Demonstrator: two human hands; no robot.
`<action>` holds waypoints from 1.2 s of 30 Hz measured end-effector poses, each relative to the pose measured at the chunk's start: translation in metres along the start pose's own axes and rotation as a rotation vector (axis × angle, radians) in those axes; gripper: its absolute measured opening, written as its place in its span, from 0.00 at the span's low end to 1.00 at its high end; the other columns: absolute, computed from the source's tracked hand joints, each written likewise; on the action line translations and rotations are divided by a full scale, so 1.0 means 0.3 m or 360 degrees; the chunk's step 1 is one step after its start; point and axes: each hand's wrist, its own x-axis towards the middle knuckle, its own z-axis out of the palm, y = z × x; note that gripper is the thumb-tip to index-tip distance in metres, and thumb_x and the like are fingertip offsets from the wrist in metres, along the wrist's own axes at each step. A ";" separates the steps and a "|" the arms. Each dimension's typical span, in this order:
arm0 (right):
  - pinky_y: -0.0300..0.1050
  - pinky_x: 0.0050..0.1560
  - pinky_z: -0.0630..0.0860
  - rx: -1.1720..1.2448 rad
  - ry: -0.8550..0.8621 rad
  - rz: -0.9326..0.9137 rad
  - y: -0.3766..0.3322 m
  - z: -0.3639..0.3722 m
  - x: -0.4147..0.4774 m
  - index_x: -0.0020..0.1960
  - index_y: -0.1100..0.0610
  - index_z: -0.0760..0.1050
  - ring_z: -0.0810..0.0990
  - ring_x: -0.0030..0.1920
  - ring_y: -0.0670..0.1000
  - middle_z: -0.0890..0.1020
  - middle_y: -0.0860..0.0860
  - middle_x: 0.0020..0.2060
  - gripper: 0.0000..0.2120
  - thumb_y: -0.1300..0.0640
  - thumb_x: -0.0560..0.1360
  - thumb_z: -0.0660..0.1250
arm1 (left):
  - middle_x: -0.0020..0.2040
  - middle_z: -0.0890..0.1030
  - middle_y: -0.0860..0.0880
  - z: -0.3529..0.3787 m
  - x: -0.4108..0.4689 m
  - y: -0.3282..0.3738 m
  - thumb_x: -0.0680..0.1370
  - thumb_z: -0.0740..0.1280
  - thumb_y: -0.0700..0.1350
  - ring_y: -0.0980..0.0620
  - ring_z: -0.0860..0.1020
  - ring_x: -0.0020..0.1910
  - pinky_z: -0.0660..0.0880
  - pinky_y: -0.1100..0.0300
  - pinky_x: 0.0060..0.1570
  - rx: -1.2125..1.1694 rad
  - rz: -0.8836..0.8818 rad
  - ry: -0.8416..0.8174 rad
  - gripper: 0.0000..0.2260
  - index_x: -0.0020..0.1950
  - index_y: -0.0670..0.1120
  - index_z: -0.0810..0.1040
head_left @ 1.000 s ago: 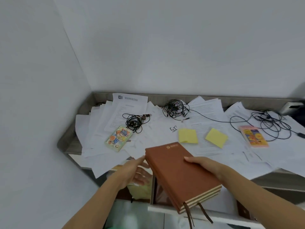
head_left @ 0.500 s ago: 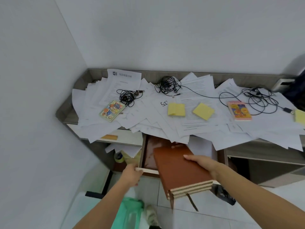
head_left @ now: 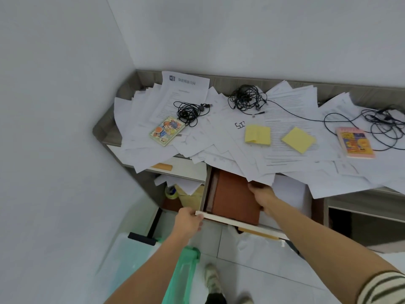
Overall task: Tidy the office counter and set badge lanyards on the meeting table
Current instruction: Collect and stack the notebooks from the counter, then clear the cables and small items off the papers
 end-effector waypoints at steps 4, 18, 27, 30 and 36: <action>0.56 0.67 0.72 -0.0299 -0.0051 0.0013 -0.048 0.100 0.012 0.73 0.62 0.64 0.74 0.65 0.59 0.74 0.59 0.66 0.28 0.47 0.80 0.63 | 0.40 0.80 0.42 -0.006 0.008 -0.005 0.79 0.66 0.37 0.48 0.78 0.38 0.79 0.53 0.44 -0.0036 0.0020 -0.0029 0.02 0.48 0.40 0.78; 0.47 0.45 0.79 -0.1303 -0.0176 -0.0435 -0.067 -0.051 -0.152 0.54 0.59 0.76 0.79 0.42 0.52 0.81 0.53 0.43 0.18 0.44 0.77 0.65 | 0.44 0.82 0.42 -0.081 -0.008 0.132 0.77 0.62 0.45 0.44 0.81 0.44 0.72 0.57 0.39 0.1197 0.0262 0.0115 0.08 0.46 0.42 0.78; 0.47 0.41 0.82 -0.0852 0.0091 -0.0884 -0.265 -0.352 -0.305 0.46 0.52 0.80 0.84 0.34 0.47 0.85 0.47 0.35 0.07 0.49 0.75 0.68 | 0.47 0.80 0.48 0.031 0.017 0.524 0.77 0.65 0.49 0.50 0.78 0.42 0.74 0.58 0.43 0.0957 0.0832 0.0271 0.07 0.51 0.48 0.78; 0.47 0.47 0.79 -0.1003 0.0356 -0.0877 -0.320 -0.460 -0.233 0.49 0.50 0.80 0.83 0.44 0.48 0.84 0.44 0.41 0.09 0.45 0.75 0.68 | 0.50 0.80 0.47 0.107 0.067 0.633 0.78 0.65 0.47 0.49 0.78 0.46 0.76 0.56 0.47 0.0941 0.0911 0.0153 0.09 0.55 0.45 0.78; 0.46 0.54 0.75 -0.1208 0.0551 -0.0815 -0.395 -0.540 -0.086 0.65 0.53 0.74 0.78 0.57 0.51 0.80 0.49 0.59 0.18 0.48 0.78 0.66 | 0.50 0.79 0.43 0.226 0.199 0.762 0.80 0.62 0.47 0.47 0.76 0.47 0.74 0.56 0.47 0.1040 0.0778 0.0047 0.08 0.51 0.42 0.74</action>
